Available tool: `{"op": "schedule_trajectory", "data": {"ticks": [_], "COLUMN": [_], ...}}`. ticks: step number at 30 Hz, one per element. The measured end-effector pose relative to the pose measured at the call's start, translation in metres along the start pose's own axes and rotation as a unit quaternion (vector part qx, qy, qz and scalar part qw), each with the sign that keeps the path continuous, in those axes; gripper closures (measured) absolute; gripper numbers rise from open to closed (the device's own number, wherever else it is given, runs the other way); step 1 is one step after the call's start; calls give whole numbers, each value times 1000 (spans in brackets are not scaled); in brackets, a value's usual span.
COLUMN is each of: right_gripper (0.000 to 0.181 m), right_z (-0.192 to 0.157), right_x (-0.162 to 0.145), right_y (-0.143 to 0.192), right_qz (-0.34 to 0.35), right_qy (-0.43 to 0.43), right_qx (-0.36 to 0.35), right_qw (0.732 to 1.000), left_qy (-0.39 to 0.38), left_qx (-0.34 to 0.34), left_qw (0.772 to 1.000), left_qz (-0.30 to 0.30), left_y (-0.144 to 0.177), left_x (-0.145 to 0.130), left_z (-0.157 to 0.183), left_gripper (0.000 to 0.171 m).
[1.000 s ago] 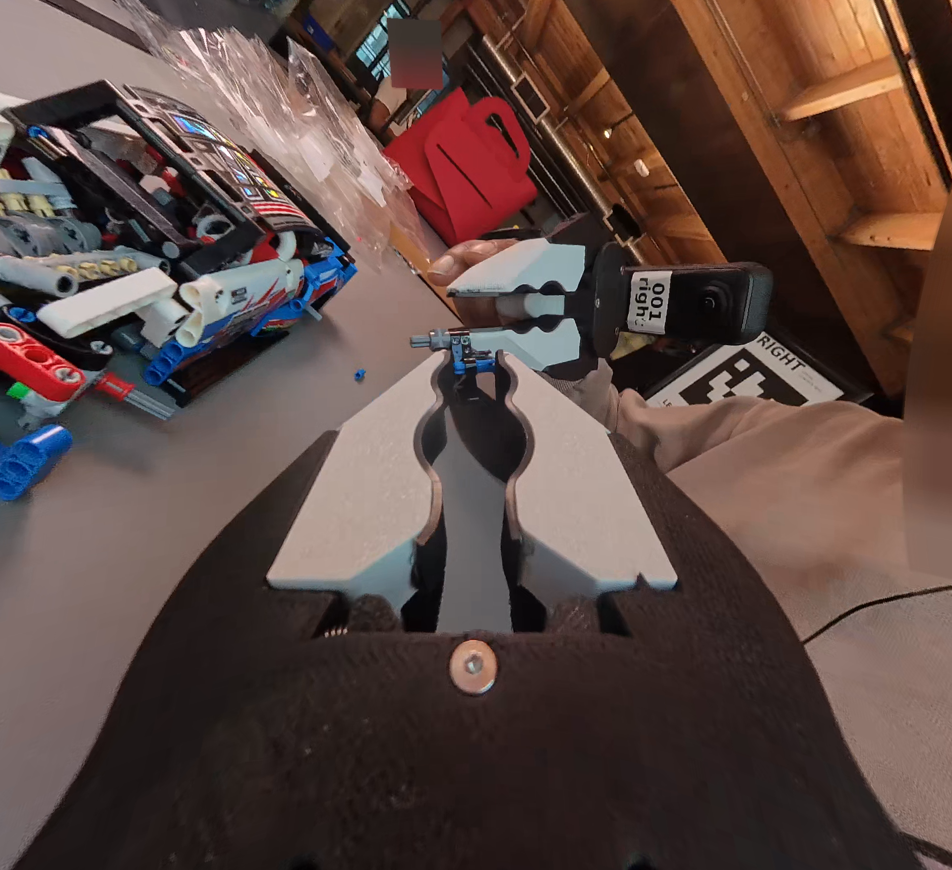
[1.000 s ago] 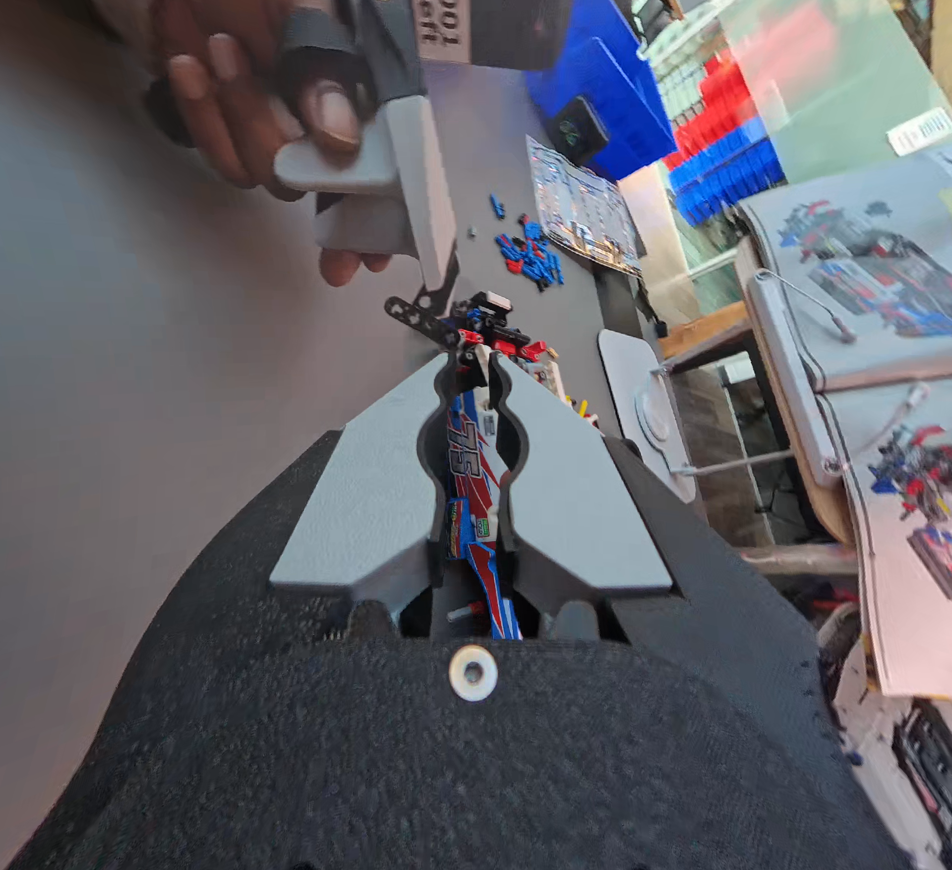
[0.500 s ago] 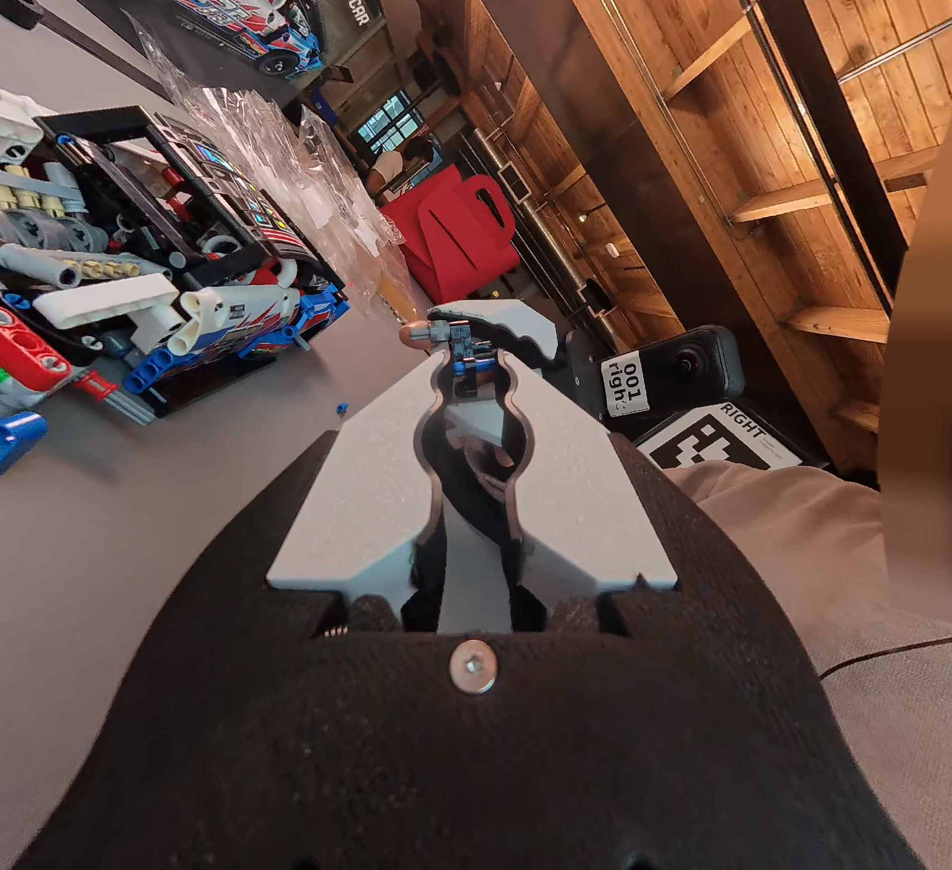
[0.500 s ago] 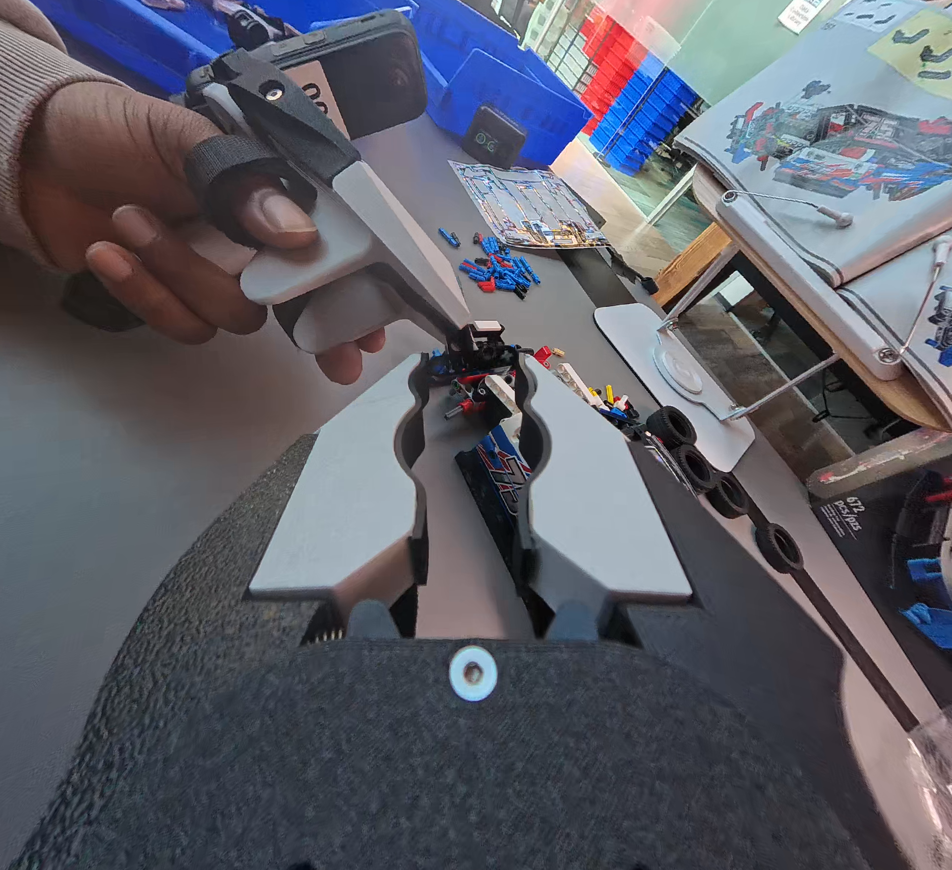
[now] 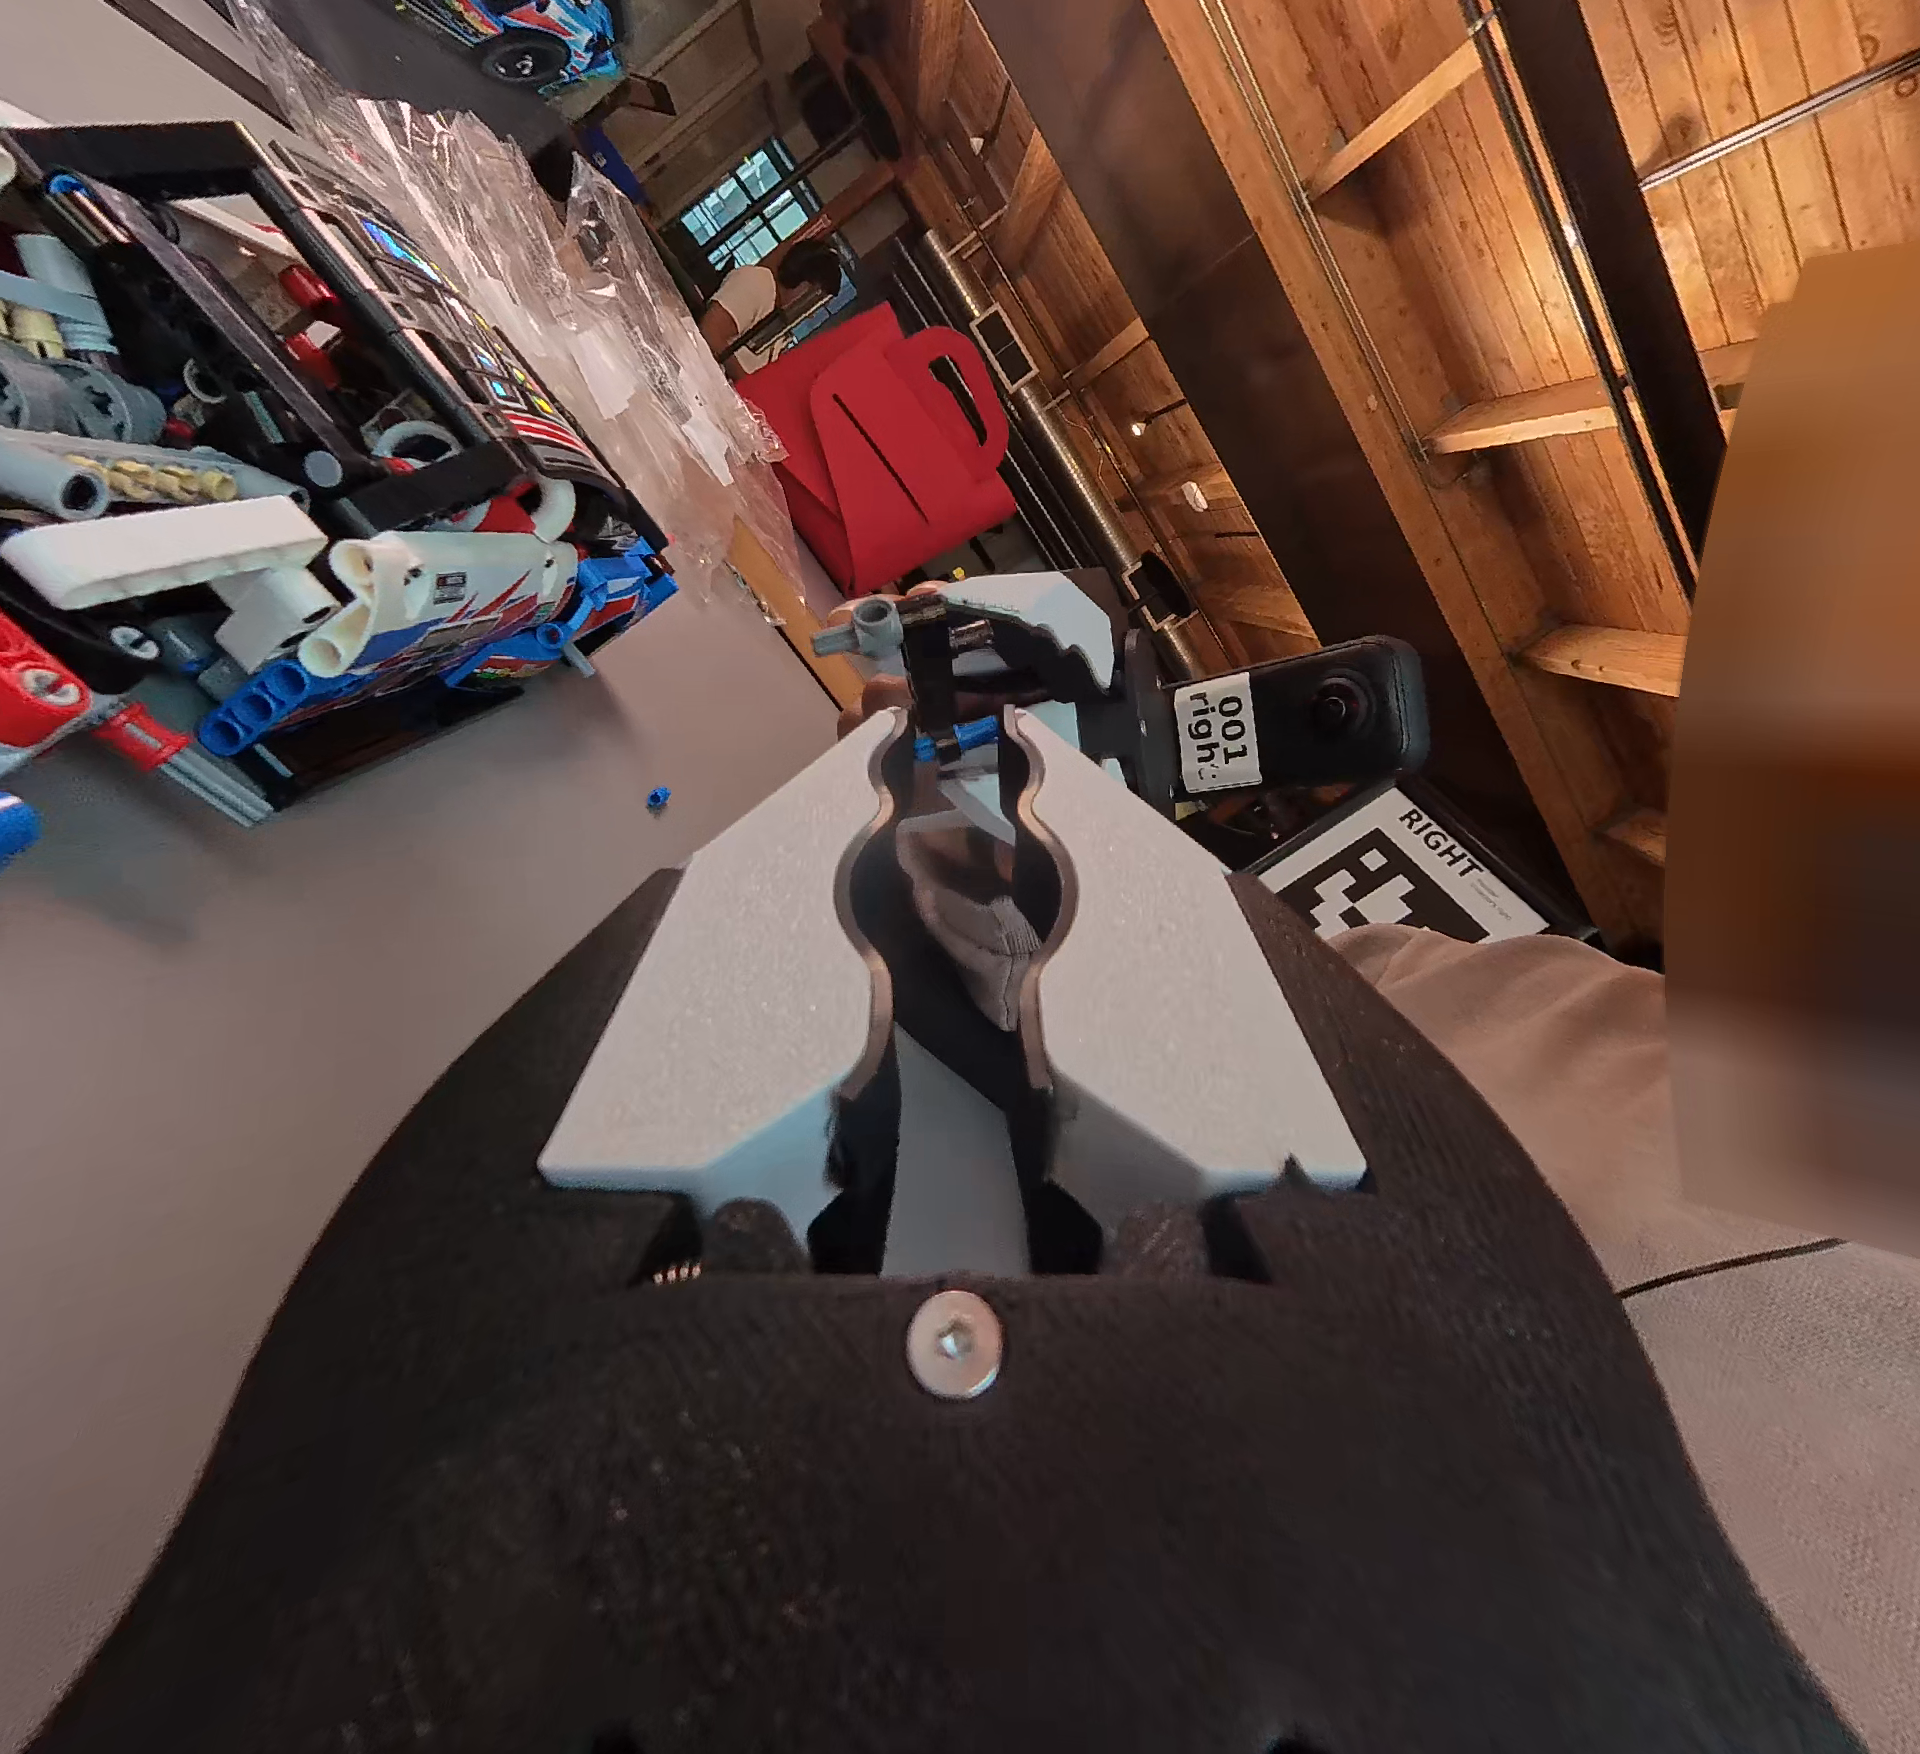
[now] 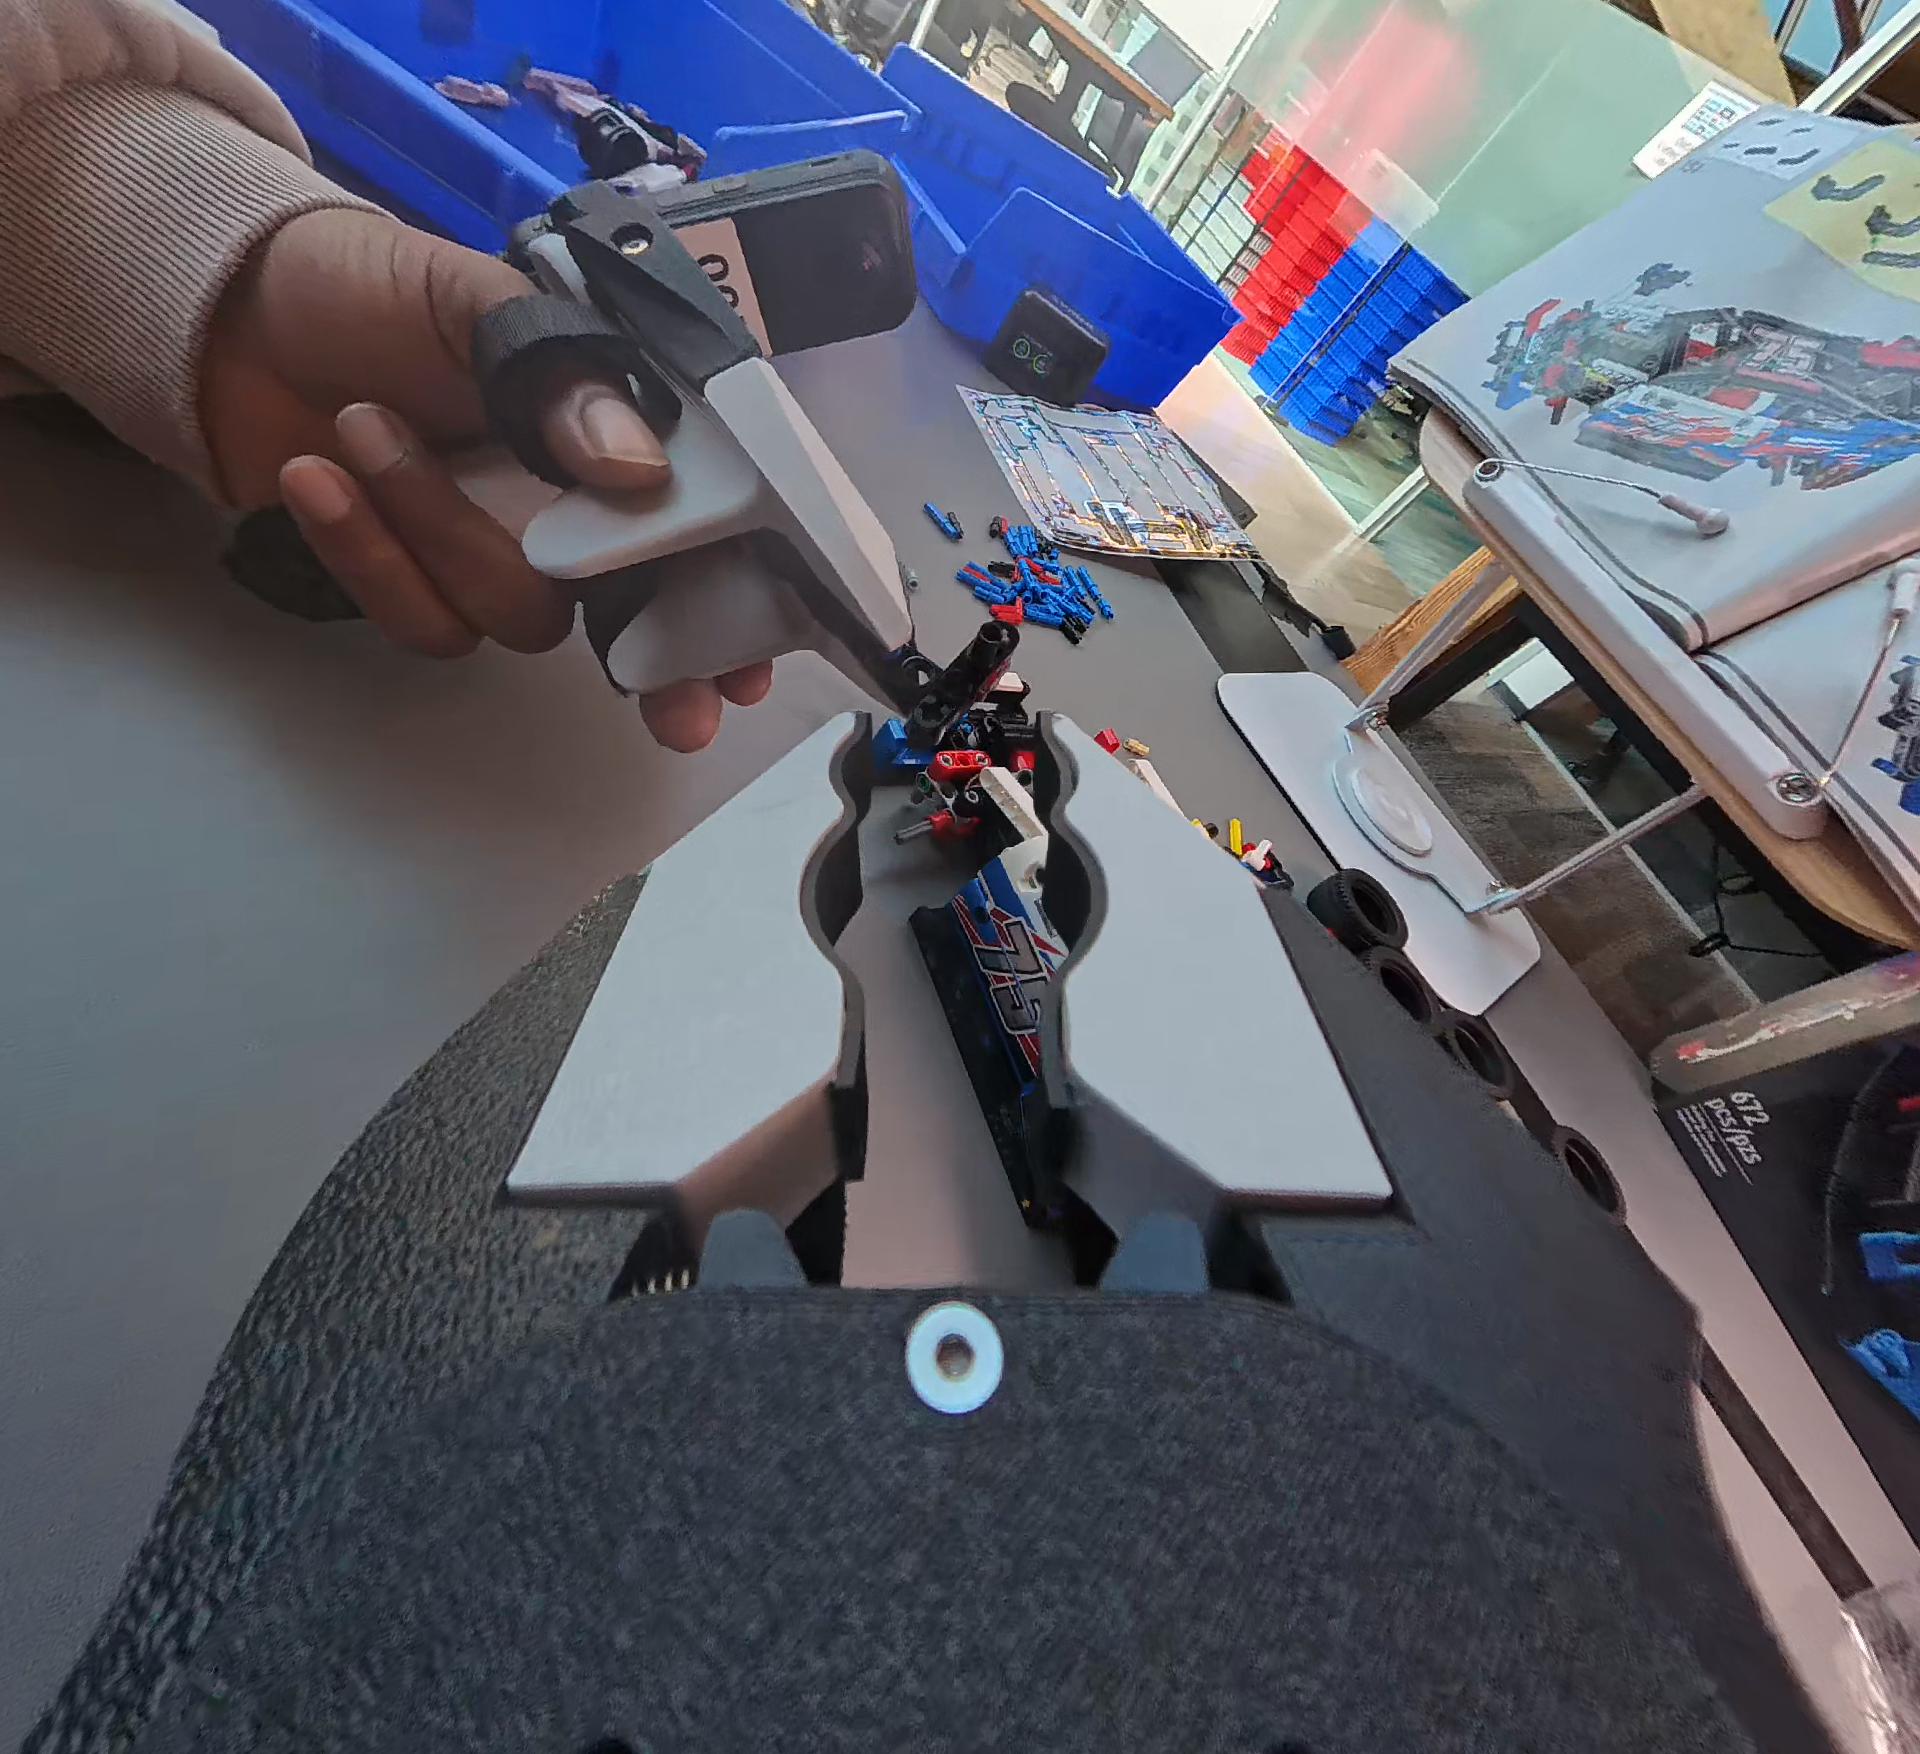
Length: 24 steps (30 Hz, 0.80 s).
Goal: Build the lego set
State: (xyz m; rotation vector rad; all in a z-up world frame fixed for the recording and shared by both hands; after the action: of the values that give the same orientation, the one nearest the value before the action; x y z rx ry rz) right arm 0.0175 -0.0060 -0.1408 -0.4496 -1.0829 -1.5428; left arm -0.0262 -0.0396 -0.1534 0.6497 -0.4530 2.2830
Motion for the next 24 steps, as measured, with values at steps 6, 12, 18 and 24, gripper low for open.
{"op": "schedule_trajectory", "data": {"ticks": [6,12,18,24], "right_gripper": [144,153,172,176], "right_z": [-7,-4,-8,-7], "right_x": [0,-5,-4,-1], "right_y": [-3,0,3,2], "right_qz": [8,9,27,33], "right_qy": [8,17,-21,-64], "right_qx": [16,36,52,46], "right_qw": [1000,999,998,996], "left_qy": [8,13,-25,-156], "left_qx": [-8,-19,-4,67], "left_qw": [1000,999,999,983], "left_qz": [-4,-27,-41,-67], "left_y": [-1,-5,-8,-7], "left_x": [-1,-7,-10,-8], "left_z": [0,3,6,11], "left_gripper": [157,157,158,157]}}
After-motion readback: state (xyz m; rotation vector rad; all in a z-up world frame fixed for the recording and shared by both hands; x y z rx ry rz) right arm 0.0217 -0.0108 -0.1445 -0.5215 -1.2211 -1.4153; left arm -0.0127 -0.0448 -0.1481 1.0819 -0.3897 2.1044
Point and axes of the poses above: each gripper's, where its closed fingertips meet, y back along the fingers, x out of its top, z = x × y across the jaws, the point moved 3 cm from there along y, back along the fingers, and after that the axes turned 11 degrees about -z, right-handed, at the moved point
